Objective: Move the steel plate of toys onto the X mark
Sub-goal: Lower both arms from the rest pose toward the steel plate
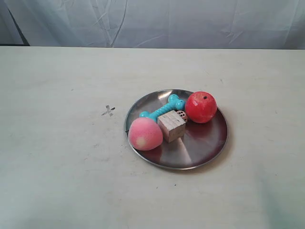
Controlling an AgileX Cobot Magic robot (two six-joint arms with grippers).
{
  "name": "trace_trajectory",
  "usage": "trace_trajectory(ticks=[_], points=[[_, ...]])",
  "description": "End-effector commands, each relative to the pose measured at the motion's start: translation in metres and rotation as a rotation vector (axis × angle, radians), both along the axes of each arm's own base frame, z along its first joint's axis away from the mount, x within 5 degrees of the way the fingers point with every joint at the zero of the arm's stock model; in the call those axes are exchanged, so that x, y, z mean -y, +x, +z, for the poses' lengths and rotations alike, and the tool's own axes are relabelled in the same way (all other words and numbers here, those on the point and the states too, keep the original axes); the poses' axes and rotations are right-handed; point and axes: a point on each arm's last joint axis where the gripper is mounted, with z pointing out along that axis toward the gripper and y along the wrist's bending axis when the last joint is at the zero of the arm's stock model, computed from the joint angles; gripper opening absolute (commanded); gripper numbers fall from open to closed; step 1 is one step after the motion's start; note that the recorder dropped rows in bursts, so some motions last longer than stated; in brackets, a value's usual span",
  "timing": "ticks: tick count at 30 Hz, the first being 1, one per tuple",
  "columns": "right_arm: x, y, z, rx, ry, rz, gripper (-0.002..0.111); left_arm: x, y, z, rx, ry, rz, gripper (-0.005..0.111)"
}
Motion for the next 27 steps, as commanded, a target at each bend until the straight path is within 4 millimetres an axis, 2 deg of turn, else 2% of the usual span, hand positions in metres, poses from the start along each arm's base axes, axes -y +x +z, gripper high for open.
trace_trajectory(ticks=[1, 10, 15, 17, 21, 25, 27], points=[[-0.001, 0.0, 0.0, -0.003, 0.027, -0.002, 0.0, 0.0, 0.0, 0.0, 0.016, 0.002, 0.001, 0.0], [-0.001, 0.0, 0.0, -0.003, 0.027, -0.002, 0.0, 0.0, 0.0, 0.0, 0.016, 0.003, 0.001, 0.0], [-0.001, 0.0, 0.0, -0.003, 0.027, -0.002, 0.0, -0.003, 0.0, 0.004, 0.054, 0.17, -0.002, 0.0], [0.0, 0.001, 0.001, 0.015, -0.022, 0.002, 0.0, -0.002, 0.001, 0.009, 0.109, 0.124, 0.0, 0.0], [-0.004, 0.003, 0.016, 0.176, 0.015, 0.04, 0.0, -0.002, 0.001, 0.022, 0.258, -0.081, 0.024, 0.0], [-0.007, 0.002, 0.04, 0.437, 0.214, 0.071, 0.0, -0.004, -0.001, 0.04, 0.46, -0.097, 0.045, 0.0], [-0.007, -0.002, 0.053, 0.577, 0.262, 0.083, 0.0, -0.006, -0.003, 0.046, 0.53, -0.178, 0.056, 0.0]])
